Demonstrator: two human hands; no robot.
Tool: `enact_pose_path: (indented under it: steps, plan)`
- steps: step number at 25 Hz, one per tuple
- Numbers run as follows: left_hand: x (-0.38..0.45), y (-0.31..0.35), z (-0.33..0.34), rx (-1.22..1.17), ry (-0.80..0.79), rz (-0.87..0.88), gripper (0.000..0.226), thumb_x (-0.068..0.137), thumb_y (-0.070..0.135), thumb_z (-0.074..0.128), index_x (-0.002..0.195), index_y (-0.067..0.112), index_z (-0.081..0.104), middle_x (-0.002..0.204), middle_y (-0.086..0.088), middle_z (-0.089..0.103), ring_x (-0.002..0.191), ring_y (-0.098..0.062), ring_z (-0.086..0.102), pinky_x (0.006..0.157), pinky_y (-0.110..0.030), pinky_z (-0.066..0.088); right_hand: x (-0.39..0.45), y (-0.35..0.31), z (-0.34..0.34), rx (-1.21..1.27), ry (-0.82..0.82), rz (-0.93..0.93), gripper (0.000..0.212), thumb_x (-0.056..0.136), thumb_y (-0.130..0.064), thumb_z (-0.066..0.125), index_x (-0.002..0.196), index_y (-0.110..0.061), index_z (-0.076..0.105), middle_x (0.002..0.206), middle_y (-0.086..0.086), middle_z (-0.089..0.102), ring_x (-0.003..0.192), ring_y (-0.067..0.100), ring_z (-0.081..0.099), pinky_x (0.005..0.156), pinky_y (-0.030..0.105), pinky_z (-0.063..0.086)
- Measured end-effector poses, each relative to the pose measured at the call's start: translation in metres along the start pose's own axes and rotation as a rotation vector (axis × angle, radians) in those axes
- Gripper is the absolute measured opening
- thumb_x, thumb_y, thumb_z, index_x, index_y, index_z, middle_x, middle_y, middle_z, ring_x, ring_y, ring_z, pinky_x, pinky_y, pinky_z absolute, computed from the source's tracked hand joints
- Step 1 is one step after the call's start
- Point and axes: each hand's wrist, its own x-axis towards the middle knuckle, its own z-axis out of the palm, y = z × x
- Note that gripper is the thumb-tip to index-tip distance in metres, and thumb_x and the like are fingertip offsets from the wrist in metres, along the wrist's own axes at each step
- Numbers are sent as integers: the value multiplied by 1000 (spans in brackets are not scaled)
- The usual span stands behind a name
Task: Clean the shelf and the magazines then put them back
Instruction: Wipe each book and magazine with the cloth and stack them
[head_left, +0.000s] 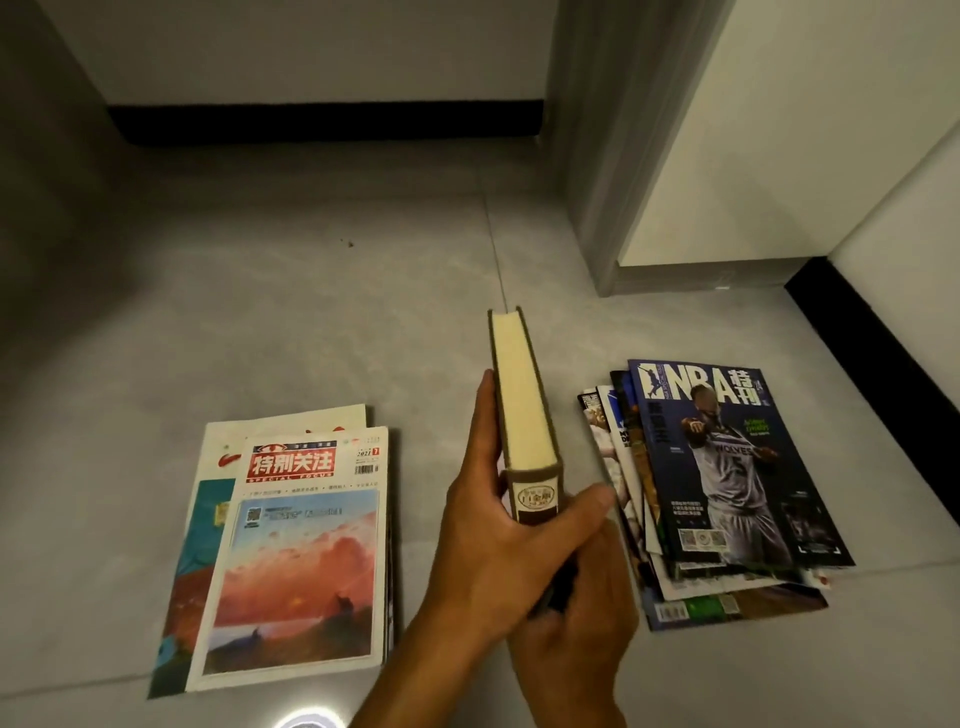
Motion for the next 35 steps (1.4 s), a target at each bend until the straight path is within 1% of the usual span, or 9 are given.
enact_pose_path:
  steps: [6,13,17,19,21,23,24,28,35]
  plan:
    - [8,-23,-15,-277,253,-66,38,77,23,71,114,23,63,105,6,73,100,-12,69,80,-29,59,8,12,12,-100,-218,-198,52,100,-55,28,133,-17,44,125,2,50,103,21,63,72,29,60]
    - [5,-51,-43,-68,216,-51,56,65,37,78,117,27,62,112,7,69,104,-9,67,82,-29,58,32,-5,-24,376,-155,197,33,88,-23,53,118,-35,43,109,-35,57,98,-7,61,71,8,50]
    - [-7,-38,-32,118,232,-241,24,89,21,67,105,4,58,117,-26,62,103,-15,63,89,-32,54,50,-54,-8,9,-289,-322,24,88,-32,55,111,-36,55,113,-24,55,106,4,53,85,20,50]
    - [-6,-53,-31,346,228,-308,33,92,-1,54,123,0,43,129,-34,45,118,-41,45,97,-49,43,39,-60,23,-126,-436,-481,26,85,-21,61,110,-24,68,115,-7,60,110,12,52,94,35,47]
    - [-1,-74,-40,312,305,-260,52,88,11,66,133,0,40,123,-24,51,112,-38,48,95,-51,45,41,-60,37,-365,-367,-343,37,86,-18,57,121,-12,64,116,1,60,111,16,49,103,35,37]
    - [-1,-72,-48,-60,41,-243,56,73,24,82,119,3,57,103,5,69,99,-16,64,83,-36,57,64,-41,26,-438,-328,-410,42,87,-23,45,122,-7,62,112,7,64,105,20,49,99,32,34]
    - [5,-67,-51,-21,203,-135,49,66,28,82,110,17,63,96,14,71,94,-8,68,77,-26,58,83,-24,9,-372,-387,-467,38,88,-27,43,116,-11,65,109,6,66,102,21,51,93,29,37]
    - [7,-61,-57,-76,157,-1,52,64,35,80,112,22,65,101,10,72,95,-8,69,76,-26,59,128,-4,-26,-385,-340,-279,27,93,-28,50,109,-15,67,106,4,67,100,31,58,86,30,39]
    - [10,-87,-53,-89,219,-18,34,78,56,70,105,37,63,94,25,66,87,-2,65,80,-33,51,75,-31,7,-94,-502,-511,31,94,-31,44,114,-19,65,106,0,69,102,12,51,88,32,46]
